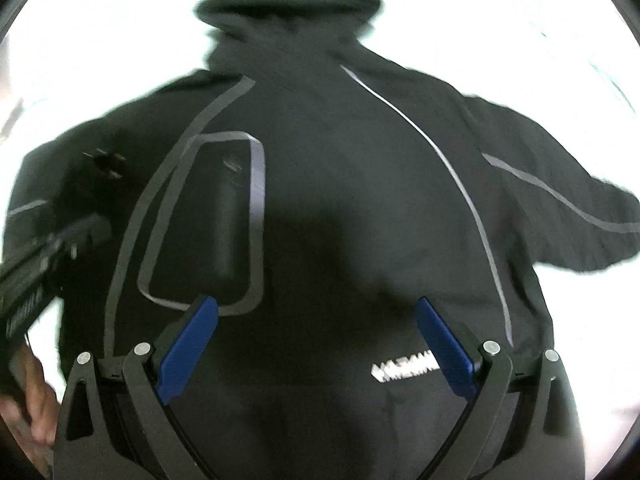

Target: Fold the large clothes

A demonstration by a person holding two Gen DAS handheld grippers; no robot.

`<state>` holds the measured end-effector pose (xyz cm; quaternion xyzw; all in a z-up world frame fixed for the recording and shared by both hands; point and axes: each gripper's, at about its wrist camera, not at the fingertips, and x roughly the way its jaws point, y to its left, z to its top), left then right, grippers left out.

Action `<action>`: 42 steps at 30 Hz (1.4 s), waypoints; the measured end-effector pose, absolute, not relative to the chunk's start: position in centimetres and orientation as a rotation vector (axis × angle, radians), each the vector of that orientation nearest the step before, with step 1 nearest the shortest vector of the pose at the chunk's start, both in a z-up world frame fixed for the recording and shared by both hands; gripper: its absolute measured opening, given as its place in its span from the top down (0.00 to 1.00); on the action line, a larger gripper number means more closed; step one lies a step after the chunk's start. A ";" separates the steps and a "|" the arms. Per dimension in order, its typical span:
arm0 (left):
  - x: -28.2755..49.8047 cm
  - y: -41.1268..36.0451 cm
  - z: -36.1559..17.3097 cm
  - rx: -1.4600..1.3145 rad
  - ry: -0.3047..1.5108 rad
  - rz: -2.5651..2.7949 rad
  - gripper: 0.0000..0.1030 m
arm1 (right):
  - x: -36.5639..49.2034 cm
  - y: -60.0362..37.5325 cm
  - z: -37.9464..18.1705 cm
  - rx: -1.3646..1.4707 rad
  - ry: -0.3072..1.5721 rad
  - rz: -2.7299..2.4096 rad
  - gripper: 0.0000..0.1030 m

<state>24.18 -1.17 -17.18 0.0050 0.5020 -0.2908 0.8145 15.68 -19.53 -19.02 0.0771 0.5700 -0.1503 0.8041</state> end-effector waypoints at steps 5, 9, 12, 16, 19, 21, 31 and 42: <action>25.3 3.8 -14.8 -0.074 1.044 -0.496 0.85 | 20.4 -15.6 -18.5 0.164 1.173 -0.103 0.03; 26.6 7.5 -14.1 -0.113 1.022 -0.398 0.84 | 24.3 -12.1 -19.2 0.161 1.150 0.030 0.03; 27.2 9.6 -14.2 -0.119 1.012 -0.348 0.84 | 27.2 -10.7 -19.8 0.221 1.131 0.116 0.07; 27.9 11.1 -14.5 -0.140 1.014 -0.304 0.83 | 30.1 -10.2 -21.3 0.292 1.151 0.137 0.13; 28.5 11.9 -15.1 -0.159 1.032 -0.282 0.83 | 31.7 -10.9 -22.9 0.362 1.182 0.142 0.18; 28.7 12.2 -15.4 -0.158 1.040 -0.274 0.83 | 32.2 -10.9 -23.9 0.419 1.209 0.170 0.40; 29.1 11.6 -15.0 -0.150 1.041 -0.252 0.83 | 30.3 -10.1 -20.4 0.342 1.100 0.190 0.66; 29.4 6.9 -12.5 -0.135 0.993 -0.365 0.83 | 25.0 -17.2 -13.7 0.238 0.978 0.000 0.68</action>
